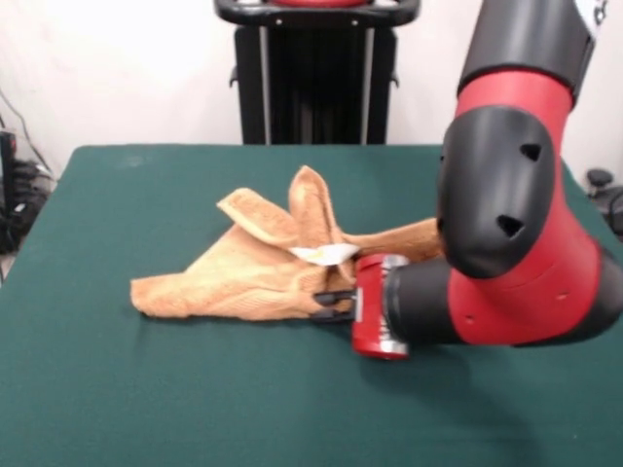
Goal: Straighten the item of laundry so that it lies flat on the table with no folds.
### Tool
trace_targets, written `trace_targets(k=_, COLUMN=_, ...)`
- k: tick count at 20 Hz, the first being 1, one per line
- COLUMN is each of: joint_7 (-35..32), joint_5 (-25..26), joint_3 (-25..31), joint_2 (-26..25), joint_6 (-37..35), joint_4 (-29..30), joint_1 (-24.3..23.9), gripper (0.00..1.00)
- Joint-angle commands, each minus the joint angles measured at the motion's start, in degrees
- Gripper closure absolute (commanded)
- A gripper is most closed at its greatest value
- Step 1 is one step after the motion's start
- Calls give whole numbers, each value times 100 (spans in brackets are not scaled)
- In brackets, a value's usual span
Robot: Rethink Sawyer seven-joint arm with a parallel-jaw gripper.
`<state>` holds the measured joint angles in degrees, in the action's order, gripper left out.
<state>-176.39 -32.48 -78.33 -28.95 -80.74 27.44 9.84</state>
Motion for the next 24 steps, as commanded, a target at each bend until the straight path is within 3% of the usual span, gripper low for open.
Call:
trace_targets(k=1, joint_7=15, joint_5=691, joint_3=1023, joint_2=-961, joint_6=1011, joint_4=918, joint_1=-46, gripper=100)
trace_targets(k=13, joint_7=-62, joint_5=1786, joint_3=1181, joint_2=-897, joint_6=1860, joint_4=1231, joint_1=-94, gripper=100)
trace_targets(k=19, joint_7=-56, joint_5=1900, joint_3=1439, joint_2=-732, joint_6=1716, joint_4=1153, joint_1=-98, gripper=100)
trace_targets(k=24, joint_7=-339, joint_5=1747, joint_3=1462, joint_2=-803, joint_6=1451, joint_4=750, joint_1=-189, gripper=100)
